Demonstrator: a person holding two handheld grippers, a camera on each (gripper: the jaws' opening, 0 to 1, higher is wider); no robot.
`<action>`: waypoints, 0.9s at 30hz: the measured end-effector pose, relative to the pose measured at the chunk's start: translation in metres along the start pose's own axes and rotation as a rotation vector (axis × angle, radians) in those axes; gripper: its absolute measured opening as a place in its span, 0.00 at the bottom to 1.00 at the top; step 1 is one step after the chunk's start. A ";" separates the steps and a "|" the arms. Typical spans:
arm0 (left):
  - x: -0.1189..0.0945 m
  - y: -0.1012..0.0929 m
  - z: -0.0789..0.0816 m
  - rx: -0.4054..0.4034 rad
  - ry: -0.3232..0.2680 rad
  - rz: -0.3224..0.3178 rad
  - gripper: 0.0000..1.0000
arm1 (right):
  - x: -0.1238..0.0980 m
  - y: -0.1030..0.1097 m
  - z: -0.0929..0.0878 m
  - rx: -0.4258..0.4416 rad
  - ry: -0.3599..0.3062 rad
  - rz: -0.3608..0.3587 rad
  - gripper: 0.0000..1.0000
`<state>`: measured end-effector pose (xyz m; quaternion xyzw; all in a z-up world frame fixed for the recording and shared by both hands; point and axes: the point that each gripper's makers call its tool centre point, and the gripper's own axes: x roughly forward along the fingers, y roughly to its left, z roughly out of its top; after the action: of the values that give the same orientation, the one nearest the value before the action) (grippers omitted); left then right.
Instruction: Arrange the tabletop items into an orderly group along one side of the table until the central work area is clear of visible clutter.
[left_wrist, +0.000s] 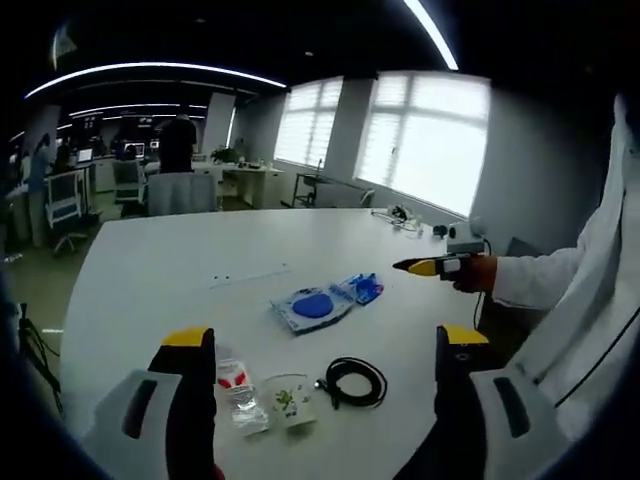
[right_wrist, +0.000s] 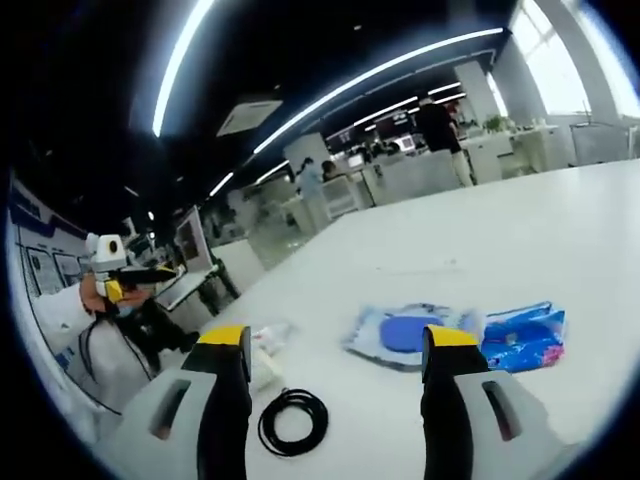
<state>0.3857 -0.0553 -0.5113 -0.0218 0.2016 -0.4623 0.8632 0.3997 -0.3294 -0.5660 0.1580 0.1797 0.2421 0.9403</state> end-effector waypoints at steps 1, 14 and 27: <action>-0.002 0.003 -0.001 -0.003 -0.001 0.001 0.94 | 0.003 0.002 0.001 0.000 0.001 0.003 0.68; -0.033 0.037 -0.014 -0.048 -0.014 0.036 0.93 | 0.065 0.044 -0.001 -0.017 0.056 0.086 0.68; -0.048 0.070 -0.029 -0.103 -0.020 0.081 0.93 | 0.147 0.085 -0.022 -0.007 0.150 0.212 0.68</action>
<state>0.4070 0.0278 -0.5377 -0.0627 0.2172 -0.4159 0.8808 0.4768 -0.1790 -0.5915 0.1545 0.2309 0.3520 0.8938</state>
